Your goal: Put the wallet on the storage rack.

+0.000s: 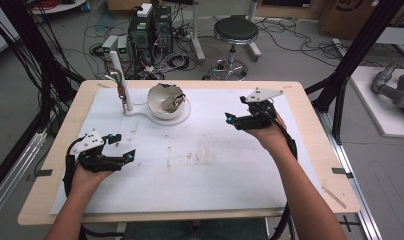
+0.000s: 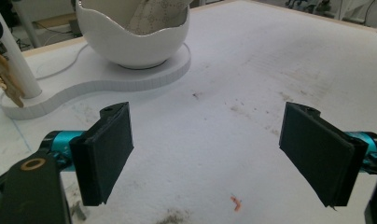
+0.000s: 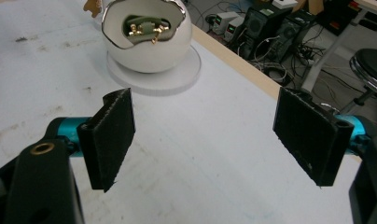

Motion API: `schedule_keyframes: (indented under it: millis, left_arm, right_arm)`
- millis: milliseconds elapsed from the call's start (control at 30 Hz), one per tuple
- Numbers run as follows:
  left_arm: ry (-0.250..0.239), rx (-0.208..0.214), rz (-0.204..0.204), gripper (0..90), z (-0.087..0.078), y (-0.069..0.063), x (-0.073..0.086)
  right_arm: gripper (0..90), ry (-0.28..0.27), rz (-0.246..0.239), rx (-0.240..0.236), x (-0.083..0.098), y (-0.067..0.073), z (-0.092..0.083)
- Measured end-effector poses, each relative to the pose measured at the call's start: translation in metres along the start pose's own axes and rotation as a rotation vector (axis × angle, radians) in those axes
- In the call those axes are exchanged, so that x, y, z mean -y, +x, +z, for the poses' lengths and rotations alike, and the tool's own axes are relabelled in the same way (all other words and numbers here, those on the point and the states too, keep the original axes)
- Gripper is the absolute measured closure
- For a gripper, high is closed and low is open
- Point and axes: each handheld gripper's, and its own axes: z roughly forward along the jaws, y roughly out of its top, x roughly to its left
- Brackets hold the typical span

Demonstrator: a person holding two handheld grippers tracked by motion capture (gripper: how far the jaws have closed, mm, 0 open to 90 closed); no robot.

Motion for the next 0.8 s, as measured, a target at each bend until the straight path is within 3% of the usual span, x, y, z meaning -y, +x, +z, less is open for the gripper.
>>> schedule_keyframes:
  millis: [67,100,367,733,800]
  left_arm:
    - [-0.003,0.0,-0.004,17.3,0.004,0.0,-0.001]
    - [-0.005,-0.002,-0.003,17.3,0.005,0.0,-0.002]
    - [-0.009,-0.008,0.0,17.3,0.007,-0.001,-0.004]
    - [-0.005,-0.02,0.002,17.3,0.007,-0.004,-0.004]
    - [-0.004,-0.02,0.003,17.3,0.007,-0.005,-0.004]
  right_arm:
    - [21.3,-0.007,0.003,0.007,0.005,-0.002,-0.004]
    - [21.3,-0.014,0.028,0.014,0.016,-0.005,-0.012]
    - [21.3,-0.053,0.099,0.05,0.048,-0.011,-0.036]
    - [21.3,-0.098,0.187,0.092,0.103,-0.003,-0.061]
    - [21.3,-0.095,0.189,0.093,0.106,-0.002,-0.061]
